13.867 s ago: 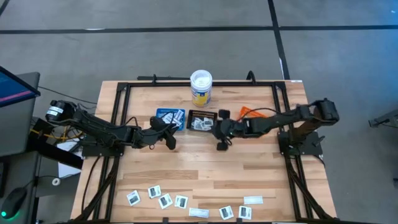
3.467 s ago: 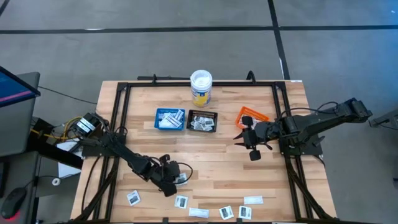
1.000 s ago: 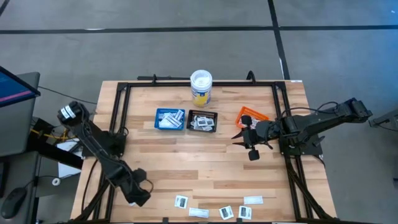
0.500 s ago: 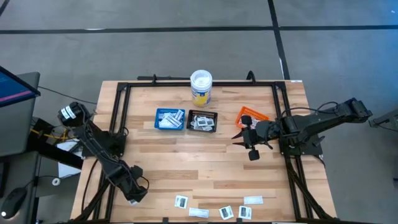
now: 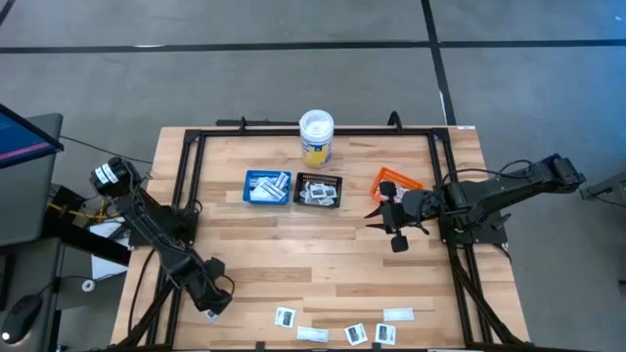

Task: Pick & Place First Aid Supplies
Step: Put the black towelette pack into the black bin

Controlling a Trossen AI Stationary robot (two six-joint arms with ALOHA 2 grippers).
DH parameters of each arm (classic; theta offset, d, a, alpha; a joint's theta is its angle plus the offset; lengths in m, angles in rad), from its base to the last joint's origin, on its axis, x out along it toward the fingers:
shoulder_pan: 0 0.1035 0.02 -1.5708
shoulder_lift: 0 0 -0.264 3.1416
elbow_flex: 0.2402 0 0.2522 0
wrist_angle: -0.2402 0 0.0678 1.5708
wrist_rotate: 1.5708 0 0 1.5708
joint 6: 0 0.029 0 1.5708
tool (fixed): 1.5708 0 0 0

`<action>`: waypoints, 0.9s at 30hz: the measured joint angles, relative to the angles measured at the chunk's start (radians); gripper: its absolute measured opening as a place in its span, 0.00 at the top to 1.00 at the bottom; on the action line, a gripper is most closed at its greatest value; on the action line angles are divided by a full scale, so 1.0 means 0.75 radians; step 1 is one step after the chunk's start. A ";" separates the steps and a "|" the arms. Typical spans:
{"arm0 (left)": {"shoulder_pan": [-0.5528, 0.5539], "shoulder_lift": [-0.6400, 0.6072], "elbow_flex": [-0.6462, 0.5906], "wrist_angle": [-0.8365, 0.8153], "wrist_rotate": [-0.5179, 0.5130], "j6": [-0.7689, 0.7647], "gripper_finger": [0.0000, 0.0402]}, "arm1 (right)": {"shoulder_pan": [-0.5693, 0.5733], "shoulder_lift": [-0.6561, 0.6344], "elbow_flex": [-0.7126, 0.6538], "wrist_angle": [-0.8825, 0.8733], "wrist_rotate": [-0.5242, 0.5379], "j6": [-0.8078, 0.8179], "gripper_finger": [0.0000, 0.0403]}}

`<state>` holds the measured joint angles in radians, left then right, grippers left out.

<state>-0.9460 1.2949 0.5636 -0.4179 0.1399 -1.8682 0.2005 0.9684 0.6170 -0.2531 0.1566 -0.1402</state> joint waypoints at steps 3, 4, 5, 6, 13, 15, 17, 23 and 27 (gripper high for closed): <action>0.045 0.002 -0.001 -0.001 -0.006 0.013 0.90 | 0.000 0.000 0.000 0.001 0.000 -0.001 0.78; 0.061 0.003 -0.001 0.001 -0.010 0.035 0.94 | 0.000 0.000 0.000 0.000 0.000 -0.001 0.78; 0.075 0.003 -0.001 0.004 -0.023 0.061 0.97 | 0.000 0.000 0.000 0.000 0.000 -0.001 0.78; 0.089 0.003 -0.001 0.010 -0.045 0.086 0.98 | 0.000 0.000 0.000 0.001 0.000 -0.001 0.78; 0.139 0.010 0.027 0.016 -0.281 0.284 0.99 | 0.000 0.000 0.000 0.005 0.000 -0.001 0.78; 0.151 0.012 0.052 0.011 -0.395 0.370 0.99 | 0.000 0.000 0.000 0.005 0.000 -0.001 0.78; 0.171 0.017 0.074 0.003 -0.514 0.472 0.99 | 0.000 0.000 0.000 0.006 0.000 -0.001 0.78; 0.273 0.015 0.093 0.010 -0.603 0.646 0.99 | -0.001 0.000 0.000 0.011 0.000 -0.001 0.78; 0.370 0.014 0.093 0.021 -0.605 0.723 0.99 | -0.001 0.000 0.000 0.026 0.000 -0.001 0.78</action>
<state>-0.6687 1.3052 0.6331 -0.4021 -0.3137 -1.3261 0.1997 0.9684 0.6170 -0.2339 0.1566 -0.1410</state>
